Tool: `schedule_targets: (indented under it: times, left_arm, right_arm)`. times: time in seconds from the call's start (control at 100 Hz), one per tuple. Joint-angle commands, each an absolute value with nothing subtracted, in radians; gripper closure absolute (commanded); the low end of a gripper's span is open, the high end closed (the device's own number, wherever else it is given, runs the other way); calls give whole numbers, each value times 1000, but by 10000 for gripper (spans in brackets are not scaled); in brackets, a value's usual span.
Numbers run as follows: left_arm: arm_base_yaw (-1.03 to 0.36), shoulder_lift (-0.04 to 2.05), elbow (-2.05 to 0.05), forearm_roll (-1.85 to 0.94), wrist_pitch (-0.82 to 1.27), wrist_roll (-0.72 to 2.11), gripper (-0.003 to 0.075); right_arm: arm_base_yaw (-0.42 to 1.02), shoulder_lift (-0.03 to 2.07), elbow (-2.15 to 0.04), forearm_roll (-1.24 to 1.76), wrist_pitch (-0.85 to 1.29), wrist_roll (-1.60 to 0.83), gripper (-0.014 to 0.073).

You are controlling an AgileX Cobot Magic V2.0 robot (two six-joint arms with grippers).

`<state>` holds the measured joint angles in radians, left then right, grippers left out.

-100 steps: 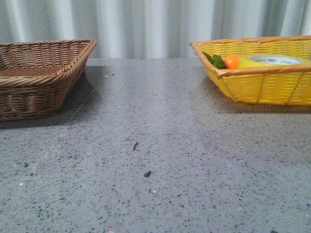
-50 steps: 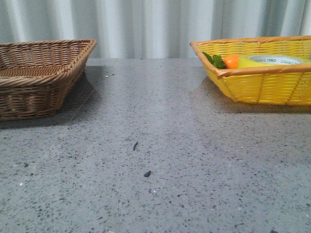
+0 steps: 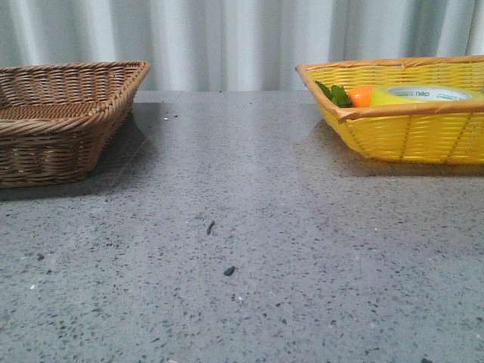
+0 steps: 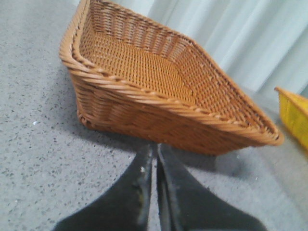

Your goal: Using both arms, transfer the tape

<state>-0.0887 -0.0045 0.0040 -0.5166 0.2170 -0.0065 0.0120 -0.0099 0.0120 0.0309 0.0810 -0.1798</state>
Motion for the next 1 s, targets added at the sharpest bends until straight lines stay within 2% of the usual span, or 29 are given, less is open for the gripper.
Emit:
schedule_targets:
  times: [0.0, 0.16, 0.42, 0.99]
  left_arm:
    - [-87, -33, 12, -581, 105, -6, 741]
    - [-87, -33, 12, -742, 79, -6, 741]
    - [-87, -33, 12, -742, 80, -6, 741]
    - [-87, -33, 12, -742, 96, -6, 741]
  right_arm:
    - [5, -27, 32, 136, -86, -178, 656]
    - [5, -27, 32, 338, -70, -178, 656]
    - [5, -27, 32, 565, -52, -178, 656]
    - [5, -27, 32, 572, -52, -178, 656]
